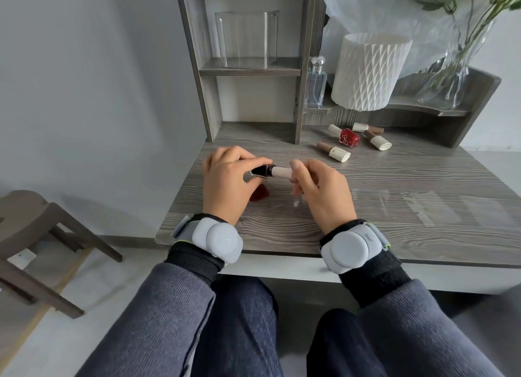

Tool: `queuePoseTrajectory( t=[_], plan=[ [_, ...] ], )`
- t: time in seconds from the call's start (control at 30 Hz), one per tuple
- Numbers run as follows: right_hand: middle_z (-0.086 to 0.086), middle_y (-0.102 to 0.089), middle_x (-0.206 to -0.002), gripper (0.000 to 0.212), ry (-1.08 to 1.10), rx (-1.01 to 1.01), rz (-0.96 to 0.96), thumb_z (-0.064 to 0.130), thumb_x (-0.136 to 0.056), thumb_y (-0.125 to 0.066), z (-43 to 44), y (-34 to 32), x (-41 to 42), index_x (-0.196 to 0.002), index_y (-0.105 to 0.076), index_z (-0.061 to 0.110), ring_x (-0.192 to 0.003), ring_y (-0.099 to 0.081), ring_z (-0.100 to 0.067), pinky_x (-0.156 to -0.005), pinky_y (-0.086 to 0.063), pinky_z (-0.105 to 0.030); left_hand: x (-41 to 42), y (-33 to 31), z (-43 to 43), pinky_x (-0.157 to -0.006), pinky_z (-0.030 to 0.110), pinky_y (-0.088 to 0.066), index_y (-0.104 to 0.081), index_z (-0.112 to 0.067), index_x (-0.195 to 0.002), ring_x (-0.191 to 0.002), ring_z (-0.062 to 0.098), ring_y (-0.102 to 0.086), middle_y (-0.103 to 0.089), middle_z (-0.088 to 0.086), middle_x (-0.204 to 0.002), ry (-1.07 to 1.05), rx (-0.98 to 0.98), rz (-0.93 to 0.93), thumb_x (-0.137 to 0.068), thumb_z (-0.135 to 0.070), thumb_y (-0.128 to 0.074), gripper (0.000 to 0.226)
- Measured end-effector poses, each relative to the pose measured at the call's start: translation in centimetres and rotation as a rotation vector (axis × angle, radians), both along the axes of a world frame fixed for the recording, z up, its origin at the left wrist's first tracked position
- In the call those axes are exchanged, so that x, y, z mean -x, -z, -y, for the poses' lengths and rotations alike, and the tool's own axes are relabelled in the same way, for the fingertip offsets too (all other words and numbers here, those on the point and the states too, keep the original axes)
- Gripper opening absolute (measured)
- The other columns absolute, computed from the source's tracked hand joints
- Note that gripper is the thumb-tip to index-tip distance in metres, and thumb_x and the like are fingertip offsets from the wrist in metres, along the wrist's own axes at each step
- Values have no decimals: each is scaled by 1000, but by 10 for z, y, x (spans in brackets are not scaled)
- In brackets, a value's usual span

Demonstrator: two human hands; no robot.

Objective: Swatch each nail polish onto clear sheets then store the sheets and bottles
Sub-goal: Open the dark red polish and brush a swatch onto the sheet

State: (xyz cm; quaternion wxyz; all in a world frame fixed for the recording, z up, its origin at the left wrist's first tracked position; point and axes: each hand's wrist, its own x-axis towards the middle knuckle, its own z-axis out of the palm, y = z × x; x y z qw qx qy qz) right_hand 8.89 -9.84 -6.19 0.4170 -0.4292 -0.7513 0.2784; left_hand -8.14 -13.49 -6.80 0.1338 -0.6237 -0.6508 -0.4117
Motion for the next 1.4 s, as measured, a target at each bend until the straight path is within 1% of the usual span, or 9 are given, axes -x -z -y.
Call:
queuePoseTrajectory(
  t=[0.13, 0.3, 0.53, 0.63, 0.83, 0.97, 1.07, 1.23, 1.4],
  plan=[
    [23, -61, -89, 31, -57, -64, -9, 37, -88, -65, 1, 1, 0, -115, -56, 27, -82, -62, -7, -85, -50, -43, 1, 1, -1, -86, 31, -26, -73, -35, -99, -94, 17, -48, -60, -13, -86, -21, 7, 11, -72, -26, -78, 30],
    [21, -62, -84, 15, -45, -118, 24, 20, -87, -67, -3, 5, 0, -99, -60, 25, -78, -60, -9, -85, -48, -51, 1, 2, -2, -84, 31, -26, -73, -35, -98, -94, 19, -49, -61, -13, -87, -22, 18, 13, -71, -25, -79, 30],
    [6, -67, -70, 39, 19, -31, 47, 54, -92, -48, -2, 3, 1, -82, -62, 20, -67, -61, -17, -78, -50, -50, 1, 1, -1, -83, 31, -25, -73, -35, -99, -94, 18, -49, -61, -14, -88, -4, 17, 5, -71, -25, -79, 30],
    [13, -67, -86, 46, 35, -66, -22, 66, -83, -46, 0, 2, 1, -99, -60, 25, -83, -61, -18, -84, -48, -51, 1, 1, -2, -84, 31, -28, -73, -34, -100, -93, 20, -50, -61, -12, -87, -14, 21, 10, -70, -25, -80, 31],
    [19, -62, -85, 16, -24, -158, 56, 28, -86, -67, -4, 7, 0, -100, -60, 30, -89, -60, -18, -85, -47, -53, 2, 1, -2, -84, 31, -27, -74, -33, -99, -94, 20, -50, -61, -12, -88, -9, 18, 9, -71, -26, -79, 30],
    [8, -65, -72, 31, 31, -63, 63, 51, -91, -53, -4, 5, 0, -81, -60, 23, -72, -58, -18, -80, -48, -53, 0, 1, -2, -84, 31, -26, -73, -34, -99, -94, 19, -49, -61, -13, -88, 5, 19, 8, -72, -25, -79, 30],
    [12, -67, -85, 47, 38, -68, 24, 67, -82, -44, -2, 3, 1, -98, -63, 26, -87, -60, -18, -85, -47, -50, 2, 1, -2, -84, 31, -28, -73, -34, -100, -94, 18, -49, -61, -13, -87, -8, 20, 13, -72, -25, -78, 30],
    [19, -60, -93, 28, -28, -155, 56, 24, -85, -68, -1, 5, 0, -111, -59, 28, -98, -55, -19, -90, -43, -53, 2, 2, -3, -84, 32, -29, -73, -34, -99, -94, 18, -48, -61, -12, -87, 0, 13, 7, -72, -27, -79, 29],
    [17, -59, -84, 8, 18, -121, 76, 30, -89, -66, -4, 5, 0, -94, -61, 26, -94, -55, -19, -88, -44, -51, 2, 2, -2, -83, 32, -27, -73, -34, -99, -93, 17, -47, -61, -12, -87, 8, 1, 7, -70, -27, -79, 30]
  ],
)
